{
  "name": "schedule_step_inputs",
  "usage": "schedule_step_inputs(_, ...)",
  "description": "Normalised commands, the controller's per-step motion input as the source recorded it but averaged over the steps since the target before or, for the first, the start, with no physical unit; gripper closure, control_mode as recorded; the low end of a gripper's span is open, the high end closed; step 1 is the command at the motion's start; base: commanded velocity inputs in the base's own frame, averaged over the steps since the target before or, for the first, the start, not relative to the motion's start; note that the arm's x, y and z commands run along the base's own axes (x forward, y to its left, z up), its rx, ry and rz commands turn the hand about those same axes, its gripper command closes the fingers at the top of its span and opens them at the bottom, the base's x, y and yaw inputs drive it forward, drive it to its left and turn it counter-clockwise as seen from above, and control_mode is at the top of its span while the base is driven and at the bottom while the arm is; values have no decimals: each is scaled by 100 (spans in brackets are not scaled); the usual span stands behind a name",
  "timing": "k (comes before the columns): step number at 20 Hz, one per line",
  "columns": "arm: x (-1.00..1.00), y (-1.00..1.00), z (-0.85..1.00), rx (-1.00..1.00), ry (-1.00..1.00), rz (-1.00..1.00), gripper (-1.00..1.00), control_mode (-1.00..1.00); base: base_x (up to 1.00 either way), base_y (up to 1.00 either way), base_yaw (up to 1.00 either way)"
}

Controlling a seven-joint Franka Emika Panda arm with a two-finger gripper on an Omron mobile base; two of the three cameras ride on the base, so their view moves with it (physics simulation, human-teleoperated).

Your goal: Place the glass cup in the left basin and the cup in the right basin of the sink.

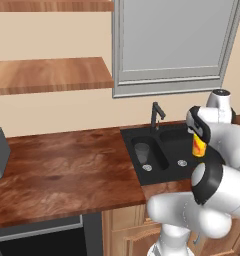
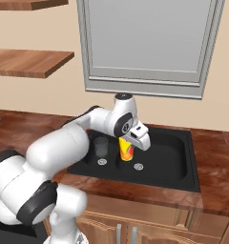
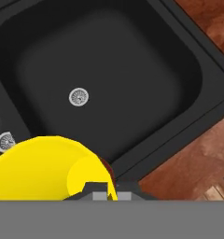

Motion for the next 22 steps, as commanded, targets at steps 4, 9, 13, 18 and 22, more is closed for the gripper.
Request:
schedule_step_inputs(4, 23, -17, -20, 0, 3, -1, 100, -100, 0, 0, 0)
schedule_step_inputs(9, 28, -20, -24, 1, 4, -1, 100, -100, 0, 0, 0)
schedule_step_inputs(13, 28, -23, -27, 3, 7, -1, 100, -100, 0, 0, 0)
schedule_step_inputs(18, 32, -25, -25, 6, 8, -1, 100, -100, 0, 0, 0)
schedule_step_inputs(22, 30, -24, -23, 8, 7, -1, 100, -100, 0, 0, 0)
